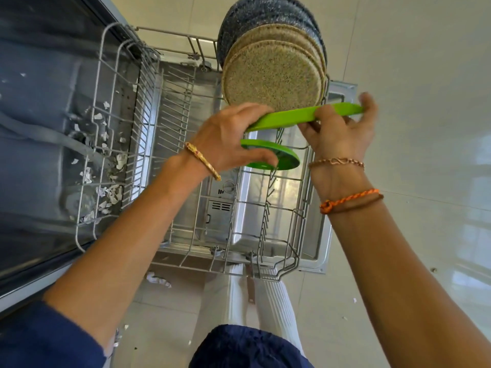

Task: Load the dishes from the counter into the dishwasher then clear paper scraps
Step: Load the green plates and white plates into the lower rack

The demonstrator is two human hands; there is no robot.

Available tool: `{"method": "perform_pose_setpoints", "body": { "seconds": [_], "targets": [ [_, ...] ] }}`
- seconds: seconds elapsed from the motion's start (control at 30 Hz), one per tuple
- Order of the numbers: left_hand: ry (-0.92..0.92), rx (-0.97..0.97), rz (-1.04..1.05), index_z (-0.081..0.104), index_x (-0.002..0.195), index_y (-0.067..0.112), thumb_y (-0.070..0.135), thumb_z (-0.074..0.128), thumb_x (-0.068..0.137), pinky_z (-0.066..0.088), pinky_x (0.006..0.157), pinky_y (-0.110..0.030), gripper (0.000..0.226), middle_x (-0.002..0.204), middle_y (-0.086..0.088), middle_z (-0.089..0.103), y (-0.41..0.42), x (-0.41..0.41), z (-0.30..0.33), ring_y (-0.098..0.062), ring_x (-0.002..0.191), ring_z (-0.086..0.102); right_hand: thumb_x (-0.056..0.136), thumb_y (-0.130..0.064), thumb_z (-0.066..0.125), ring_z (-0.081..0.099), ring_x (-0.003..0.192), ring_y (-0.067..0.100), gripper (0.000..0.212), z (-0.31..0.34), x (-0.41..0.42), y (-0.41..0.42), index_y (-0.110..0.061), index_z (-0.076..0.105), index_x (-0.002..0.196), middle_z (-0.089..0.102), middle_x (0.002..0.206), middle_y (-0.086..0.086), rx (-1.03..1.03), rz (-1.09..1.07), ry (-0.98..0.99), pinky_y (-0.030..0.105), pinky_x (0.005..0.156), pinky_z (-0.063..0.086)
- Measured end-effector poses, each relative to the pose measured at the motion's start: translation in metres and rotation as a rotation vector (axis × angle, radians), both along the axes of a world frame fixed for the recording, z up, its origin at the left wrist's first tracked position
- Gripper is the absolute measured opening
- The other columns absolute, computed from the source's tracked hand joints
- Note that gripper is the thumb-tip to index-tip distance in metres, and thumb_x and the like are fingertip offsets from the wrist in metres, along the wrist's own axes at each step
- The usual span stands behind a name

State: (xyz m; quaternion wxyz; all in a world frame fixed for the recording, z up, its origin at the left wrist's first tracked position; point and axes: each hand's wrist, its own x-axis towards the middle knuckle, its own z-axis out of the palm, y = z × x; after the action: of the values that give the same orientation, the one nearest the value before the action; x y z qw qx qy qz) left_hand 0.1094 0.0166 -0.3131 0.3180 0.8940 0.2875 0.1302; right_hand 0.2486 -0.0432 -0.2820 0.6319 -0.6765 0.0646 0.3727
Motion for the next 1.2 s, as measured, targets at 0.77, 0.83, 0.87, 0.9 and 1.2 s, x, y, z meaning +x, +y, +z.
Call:
{"method": "perform_pose_setpoints", "body": {
  "seconds": [0.77, 0.83, 0.87, 0.9, 1.2],
  "targets": [
    [0.104, 0.052, 0.253, 0.07, 0.096, 0.006, 0.002, 0.051, 0.08, 0.053, 0.078, -0.046, 0.025, 0.092, -0.016, 0.07, 0.039, -0.01, -0.067, -0.032, 0.086, 0.066, 0.095, -0.033, 0.045, 0.06, 0.081, 0.038, 0.033, -0.049, 0.049, 0.014, -0.006, 0.046, 0.114, 0.061, 0.089, 0.018, -0.55, 1.473, -1.414, 0.037, 0.063, 0.036],
    [0.226, -0.039, 0.251, 0.067, 0.105, 0.005, -0.002, 0.05, 0.085, 0.05, 0.085, -0.046, 0.027, 0.102, -0.018, 0.068, 0.034, -0.008, -0.075, -0.033, 0.096, 0.063, 0.096, -0.033, 0.044, 0.061, 0.082, 0.038, 0.033, -0.057, 0.047, 0.014, -0.007, 0.044, 0.115, 0.062, 0.091, 0.018, -0.575, 1.545, -1.388, 0.039, 0.065, 0.041],
    [0.273, -0.097, 0.26, 0.065, 0.111, 0.005, -0.003, 0.05, 0.087, 0.048, 0.089, -0.044, 0.029, 0.108, -0.019, 0.066, 0.032, -0.008, -0.079, -0.033, 0.101, 0.06, 0.096, -0.033, 0.044, 0.061, 0.083, 0.038, 0.032, -0.061, 0.046, 0.015, -0.007, 0.044, 0.115, 0.063, 0.093, 0.019, -0.581, 1.578, -1.378, 0.038, 0.065, 0.041],
    [0.289, -0.143, 0.267, 0.063, 0.115, 0.004, -0.003, 0.05, 0.088, 0.046, 0.092, -0.041, 0.031, 0.112, -0.019, 0.064, 0.03, -0.008, -0.081, -0.033, 0.104, 0.059, 0.096, -0.033, 0.044, 0.061, 0.085, 0.037, 0.032, -0.063, 0.045, 0.016, -0.007, 0.044, 0.115, 0.063, 0.094, 0.018, -0.586, 1.6, -1.373, 0.037, 0.064, 0.039],
    [0.087, 0.044, 0.301, 0.067, 0.106, 0.002, 0.012, 0.037, 0.082, 0.052, 0.08, -0.044, 0.04, 0.1, -0.018, 0.069, 0.04, -0.004, -0.071, -0.035, 0.09, 0.066, 0.094, -0.034, 0.048, 0.055, 0.072, 0.032, 0.029, -0.057, 0.052, 0.023, -0.009, 0.054, 0.106, 0.063, 0.088, 0.015, -0.486, 1.325, -1.409, 0.033, 0.062, 0.028]
  ]
}}
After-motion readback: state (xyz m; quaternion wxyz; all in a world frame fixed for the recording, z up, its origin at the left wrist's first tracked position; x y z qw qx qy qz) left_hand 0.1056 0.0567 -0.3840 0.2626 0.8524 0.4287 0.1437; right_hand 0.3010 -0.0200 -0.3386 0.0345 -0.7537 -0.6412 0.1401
